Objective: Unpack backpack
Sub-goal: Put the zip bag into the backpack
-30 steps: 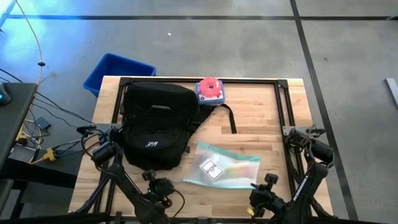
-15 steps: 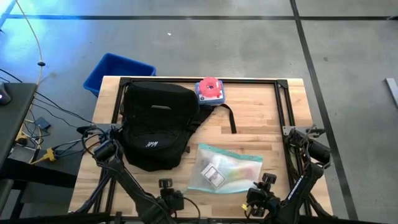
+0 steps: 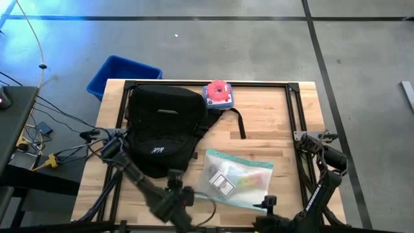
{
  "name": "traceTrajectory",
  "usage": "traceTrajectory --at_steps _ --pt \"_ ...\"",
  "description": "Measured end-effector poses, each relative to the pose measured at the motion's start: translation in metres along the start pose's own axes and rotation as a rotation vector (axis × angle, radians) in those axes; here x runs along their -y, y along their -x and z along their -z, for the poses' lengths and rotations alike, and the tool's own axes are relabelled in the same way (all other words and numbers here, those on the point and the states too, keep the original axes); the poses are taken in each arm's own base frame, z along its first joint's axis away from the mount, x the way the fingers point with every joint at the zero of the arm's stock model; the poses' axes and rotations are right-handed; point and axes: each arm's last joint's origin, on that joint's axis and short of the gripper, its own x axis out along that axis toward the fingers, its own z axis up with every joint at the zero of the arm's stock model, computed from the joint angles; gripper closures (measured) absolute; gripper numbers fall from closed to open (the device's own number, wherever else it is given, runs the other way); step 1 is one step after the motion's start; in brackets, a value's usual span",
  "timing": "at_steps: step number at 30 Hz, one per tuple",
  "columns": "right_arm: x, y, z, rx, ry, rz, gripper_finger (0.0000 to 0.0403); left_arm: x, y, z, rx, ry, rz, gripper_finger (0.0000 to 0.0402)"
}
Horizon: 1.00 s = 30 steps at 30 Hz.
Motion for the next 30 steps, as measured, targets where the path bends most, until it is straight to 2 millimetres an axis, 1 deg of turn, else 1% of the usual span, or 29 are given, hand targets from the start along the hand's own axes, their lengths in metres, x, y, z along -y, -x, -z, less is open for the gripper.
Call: traceTrajectory --at_steps 5,8,10,13,15,19,22,24,27,30 --pt "-0.002 0.002 -0.004 0.185 0.025 0.074 0.008 -0.037 -0.016 -0.021 -0.08 0.027 0.071 0.0265" --pt "-0.002 0.001 -0.004 0.198 0.025 0.085 0.008 -0.06 -0.026 -0.031 -0.145 -0.011 0.183 0.0256" --pt "-0.004 -0.001 -0.003 0.201 0.024 0.085 0.008 -0.074 -0.031 -0.037 -0.165 -0.027 0.227 0.0244" --pt "-0.005 -0.004 -0.002 0.207 0.032 0.099 0.008 -0.095 -0.038 -0.043 -0.167 -0.045 0.237 0.0234" --pt "-0.006 -0.006 -0.001 0.21 0.037 0.108 0.0079 -0.108 -0.04 -0.048 -0.136 -0.069 0.181 0.0236" --pt "-0.007 -0.013 0.0 0.206 0.059 0.133 0.0079 -0.145 -0.036 -0.06 -0.055 -0.111 0.027 0.0254" --pt "-0.007 -0.018 0.0 0.201 0.049 0.142 0.0079 -0.174 -0.024 -0.067 0.015 -0.093 -0.063 0.0266" --pt "-0.007 -0.023 0.0 0.185 0.05 0.145 0.0079 -0.189 -0.014 -0.07 0.061 -0.029 -0.078 0.027" --pt "-0.008 -0.027 0.002 0.16 0.052 0.142 0.0079 -0.197 -0.001 -0.066 0.102 0.078 -0.021 0.0265" --pt "-0.012 -0.033 0.006 0.136 0.054 0.141 0.0079 -0.193 -0.001 -0.058 0.056 0.158 0.156 0.0254"
